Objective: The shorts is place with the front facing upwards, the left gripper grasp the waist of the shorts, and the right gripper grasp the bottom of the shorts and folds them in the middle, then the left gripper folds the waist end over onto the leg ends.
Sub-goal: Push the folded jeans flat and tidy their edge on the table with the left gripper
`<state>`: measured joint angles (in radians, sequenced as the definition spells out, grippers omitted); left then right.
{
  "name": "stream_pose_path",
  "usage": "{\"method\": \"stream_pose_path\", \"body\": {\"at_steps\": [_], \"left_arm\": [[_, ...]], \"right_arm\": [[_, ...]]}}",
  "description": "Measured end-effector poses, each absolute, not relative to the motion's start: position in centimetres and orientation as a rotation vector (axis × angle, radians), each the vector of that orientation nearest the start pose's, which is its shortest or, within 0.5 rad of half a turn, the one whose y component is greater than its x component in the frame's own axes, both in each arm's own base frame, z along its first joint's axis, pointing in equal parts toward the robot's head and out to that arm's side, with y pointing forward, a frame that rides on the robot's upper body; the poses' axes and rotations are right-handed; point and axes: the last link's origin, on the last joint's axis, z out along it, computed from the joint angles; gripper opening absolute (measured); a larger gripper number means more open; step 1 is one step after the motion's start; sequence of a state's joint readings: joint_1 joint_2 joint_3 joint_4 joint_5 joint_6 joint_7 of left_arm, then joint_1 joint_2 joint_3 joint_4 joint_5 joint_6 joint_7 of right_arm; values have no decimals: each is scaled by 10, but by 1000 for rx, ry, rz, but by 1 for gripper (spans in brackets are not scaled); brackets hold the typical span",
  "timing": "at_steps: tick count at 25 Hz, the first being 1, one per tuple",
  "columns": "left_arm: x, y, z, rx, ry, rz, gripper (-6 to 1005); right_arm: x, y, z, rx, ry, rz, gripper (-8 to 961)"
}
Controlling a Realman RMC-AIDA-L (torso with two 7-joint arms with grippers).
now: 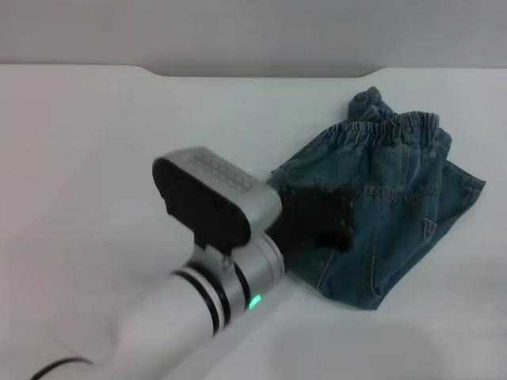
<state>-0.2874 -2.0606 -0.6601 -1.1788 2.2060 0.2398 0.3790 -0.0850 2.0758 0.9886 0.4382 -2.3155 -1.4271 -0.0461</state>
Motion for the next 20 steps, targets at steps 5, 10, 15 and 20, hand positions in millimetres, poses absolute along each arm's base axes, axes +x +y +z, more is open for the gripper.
{"method": "stream_pose_path", "body": {"at_steps": [5, 10, 15, 20], "left_arm": [[-141, 259, -162, -2391, -631, -629, 54], [-145, 252, -173, -2435, -610, -599, -1], [-148, 249, -181, -2470, -636, -577, 1], [-154, 254, -188, -2489, -657, -550, 4]], "right_arm": [[379, 187, 22, -1206, 517, 599, -2], [378, 190, 21, -1220, 511, 600, -2], [378, 191, 20, -1224, 510, 601, -2], [378, 191, 21, -1225, 509, 599, -1]]}}
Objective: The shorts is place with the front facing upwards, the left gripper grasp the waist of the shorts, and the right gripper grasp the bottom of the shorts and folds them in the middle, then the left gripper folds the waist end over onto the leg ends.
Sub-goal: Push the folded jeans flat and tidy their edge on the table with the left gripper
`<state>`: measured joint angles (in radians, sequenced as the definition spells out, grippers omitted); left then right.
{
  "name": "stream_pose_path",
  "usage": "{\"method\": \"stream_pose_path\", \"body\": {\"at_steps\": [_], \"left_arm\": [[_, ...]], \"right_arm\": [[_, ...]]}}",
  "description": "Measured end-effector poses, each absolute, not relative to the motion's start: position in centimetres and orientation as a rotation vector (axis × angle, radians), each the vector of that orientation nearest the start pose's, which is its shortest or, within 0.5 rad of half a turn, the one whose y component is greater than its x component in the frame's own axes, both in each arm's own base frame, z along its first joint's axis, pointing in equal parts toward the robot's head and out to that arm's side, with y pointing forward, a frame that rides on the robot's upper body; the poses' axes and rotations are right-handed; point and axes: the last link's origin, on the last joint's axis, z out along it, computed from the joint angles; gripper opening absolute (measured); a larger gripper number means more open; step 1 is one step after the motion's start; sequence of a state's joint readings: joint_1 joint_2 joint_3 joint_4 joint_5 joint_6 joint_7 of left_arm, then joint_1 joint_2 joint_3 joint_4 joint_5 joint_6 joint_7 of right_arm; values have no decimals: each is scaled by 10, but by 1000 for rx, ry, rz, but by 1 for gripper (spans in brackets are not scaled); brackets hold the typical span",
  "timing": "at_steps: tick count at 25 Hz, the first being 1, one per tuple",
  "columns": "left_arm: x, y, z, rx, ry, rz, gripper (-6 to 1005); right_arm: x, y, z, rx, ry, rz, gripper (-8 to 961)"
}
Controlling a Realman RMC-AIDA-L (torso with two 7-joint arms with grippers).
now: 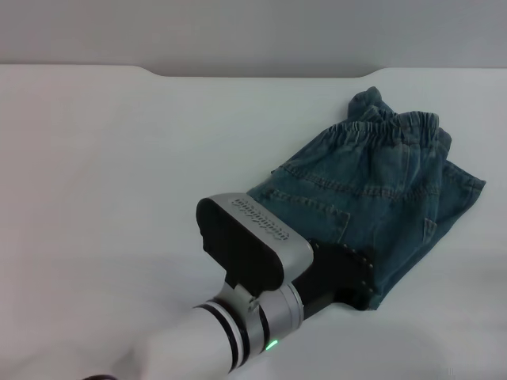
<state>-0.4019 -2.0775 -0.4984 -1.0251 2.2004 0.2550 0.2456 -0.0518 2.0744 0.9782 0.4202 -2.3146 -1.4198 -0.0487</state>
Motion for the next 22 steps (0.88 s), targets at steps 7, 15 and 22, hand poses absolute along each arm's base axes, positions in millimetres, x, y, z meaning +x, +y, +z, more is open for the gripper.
{"method": "stream_pose_path", "body": {"at_steps": [7, 15, 22], "left_arm": [[-162, 267, -185, -2445, -661, -572, 7], [-172, 286, -177, -2388, -649, -549, 12], [-177, 301, -168, -2337, -655, -548, 15]], "right_arm": [[377, 191, 21, -1222, 504, 605, -1], [376, 192, 21, -1221, 501, 611, -2], [375, 193, 21, -1222, 501, 617, -1]]}}
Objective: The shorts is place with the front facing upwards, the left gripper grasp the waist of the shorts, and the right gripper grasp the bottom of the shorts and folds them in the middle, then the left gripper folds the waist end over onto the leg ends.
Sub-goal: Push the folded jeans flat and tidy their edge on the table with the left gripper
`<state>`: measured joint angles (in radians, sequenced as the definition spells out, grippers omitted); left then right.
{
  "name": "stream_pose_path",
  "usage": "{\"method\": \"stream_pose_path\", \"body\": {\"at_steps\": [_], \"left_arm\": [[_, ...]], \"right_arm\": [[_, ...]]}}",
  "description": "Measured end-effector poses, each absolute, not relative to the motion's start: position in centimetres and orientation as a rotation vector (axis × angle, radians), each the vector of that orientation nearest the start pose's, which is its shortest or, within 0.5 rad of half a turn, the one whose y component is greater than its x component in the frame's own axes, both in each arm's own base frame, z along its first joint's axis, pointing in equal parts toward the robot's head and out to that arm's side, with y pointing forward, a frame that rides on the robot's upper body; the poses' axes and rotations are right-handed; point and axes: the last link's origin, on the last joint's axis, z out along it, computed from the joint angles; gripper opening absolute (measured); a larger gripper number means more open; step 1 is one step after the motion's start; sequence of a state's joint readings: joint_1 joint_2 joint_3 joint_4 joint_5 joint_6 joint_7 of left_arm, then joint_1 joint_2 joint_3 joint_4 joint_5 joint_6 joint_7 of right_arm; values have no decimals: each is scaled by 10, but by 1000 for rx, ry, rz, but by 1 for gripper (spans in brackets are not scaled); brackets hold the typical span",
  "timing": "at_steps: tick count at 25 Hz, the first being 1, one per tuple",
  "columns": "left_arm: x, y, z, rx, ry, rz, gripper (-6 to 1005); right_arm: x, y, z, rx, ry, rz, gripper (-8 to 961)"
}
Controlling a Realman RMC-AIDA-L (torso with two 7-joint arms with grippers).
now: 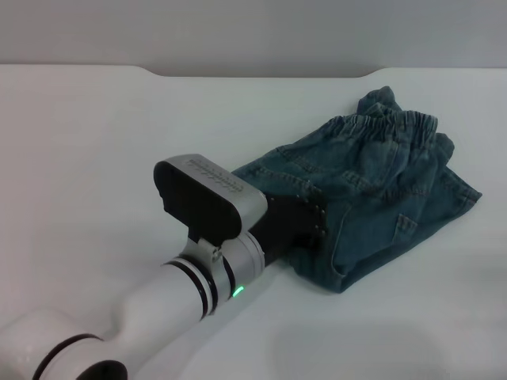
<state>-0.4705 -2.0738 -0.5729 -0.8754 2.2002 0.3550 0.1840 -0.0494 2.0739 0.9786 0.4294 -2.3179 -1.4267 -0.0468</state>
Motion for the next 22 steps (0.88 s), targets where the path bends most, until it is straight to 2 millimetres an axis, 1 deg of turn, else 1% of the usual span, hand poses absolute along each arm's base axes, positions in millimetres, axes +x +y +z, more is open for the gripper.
{"method": "stream_pose_path", "body": {"at_steps": [10, 19, 22], "left_arm": [[-178, 307, -165, -2314, -640, -550, 20], [-185, 326, -155, -2261, -624, -536, 24], [-183, 330, -154, -2255, -614, -542, 26]], "right_arm": [[374, 195, 20, -1233, 502, 619, -1], [373, 196, 19, -1237, 503, 621, -2], [373, 195, 19, -1236, 504, 622, -2]]}}
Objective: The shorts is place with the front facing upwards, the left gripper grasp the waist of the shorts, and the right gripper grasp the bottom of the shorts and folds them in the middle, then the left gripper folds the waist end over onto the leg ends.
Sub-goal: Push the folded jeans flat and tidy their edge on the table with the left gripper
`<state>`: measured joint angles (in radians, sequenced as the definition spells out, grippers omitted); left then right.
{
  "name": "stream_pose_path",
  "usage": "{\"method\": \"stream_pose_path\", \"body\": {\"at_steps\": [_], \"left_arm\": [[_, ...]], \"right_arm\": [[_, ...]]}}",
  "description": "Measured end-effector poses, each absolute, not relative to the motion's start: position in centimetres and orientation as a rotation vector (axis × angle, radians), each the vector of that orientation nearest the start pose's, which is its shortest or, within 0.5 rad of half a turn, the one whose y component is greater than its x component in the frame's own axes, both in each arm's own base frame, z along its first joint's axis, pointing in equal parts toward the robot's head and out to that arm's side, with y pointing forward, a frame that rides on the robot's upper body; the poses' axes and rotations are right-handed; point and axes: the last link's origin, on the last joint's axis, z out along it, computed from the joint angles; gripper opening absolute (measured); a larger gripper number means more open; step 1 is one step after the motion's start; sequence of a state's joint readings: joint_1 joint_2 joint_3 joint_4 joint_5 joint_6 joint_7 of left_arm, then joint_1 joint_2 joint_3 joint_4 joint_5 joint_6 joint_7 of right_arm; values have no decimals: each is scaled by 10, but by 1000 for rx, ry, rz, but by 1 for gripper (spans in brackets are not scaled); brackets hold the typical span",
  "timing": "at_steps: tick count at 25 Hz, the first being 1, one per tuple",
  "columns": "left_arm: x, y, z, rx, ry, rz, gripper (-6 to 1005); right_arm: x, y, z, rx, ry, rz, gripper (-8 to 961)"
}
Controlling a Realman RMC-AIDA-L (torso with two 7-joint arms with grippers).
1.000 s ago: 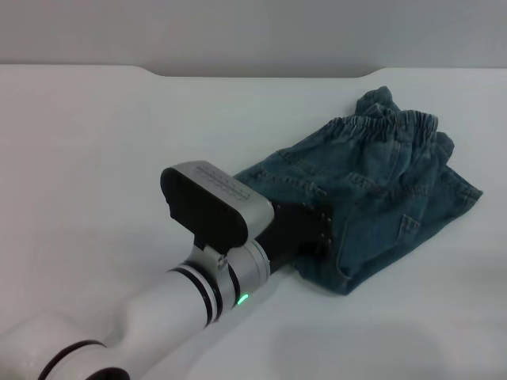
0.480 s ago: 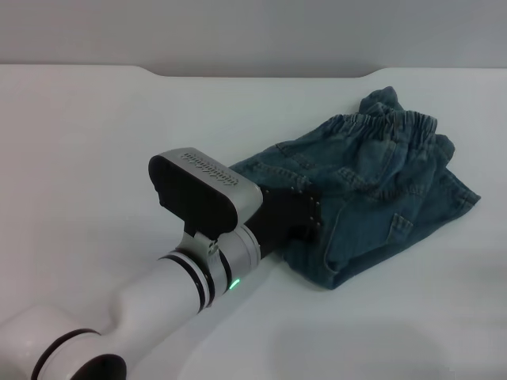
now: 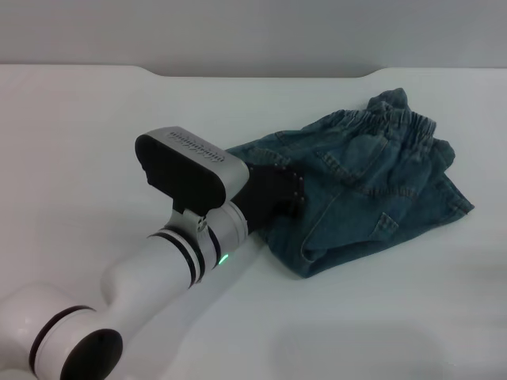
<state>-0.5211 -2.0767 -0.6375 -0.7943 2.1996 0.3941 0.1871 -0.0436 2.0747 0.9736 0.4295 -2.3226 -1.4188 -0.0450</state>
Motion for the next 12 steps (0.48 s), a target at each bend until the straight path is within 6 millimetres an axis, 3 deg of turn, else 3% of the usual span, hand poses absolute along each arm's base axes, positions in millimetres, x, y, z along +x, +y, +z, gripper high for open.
{"method": "stream_pose_path", "body": {"at_steps": [6, 12], "left_arm": [[-167, 326, -152, -2259, -611, -612, 29], [-144, 295, -154, -2300, -641, -714, 32]], "right_arm": [[374, 194, 19, -1234, 507, 620, -1], [373, 195, 19, -1235, 505, 623, -2]]}}
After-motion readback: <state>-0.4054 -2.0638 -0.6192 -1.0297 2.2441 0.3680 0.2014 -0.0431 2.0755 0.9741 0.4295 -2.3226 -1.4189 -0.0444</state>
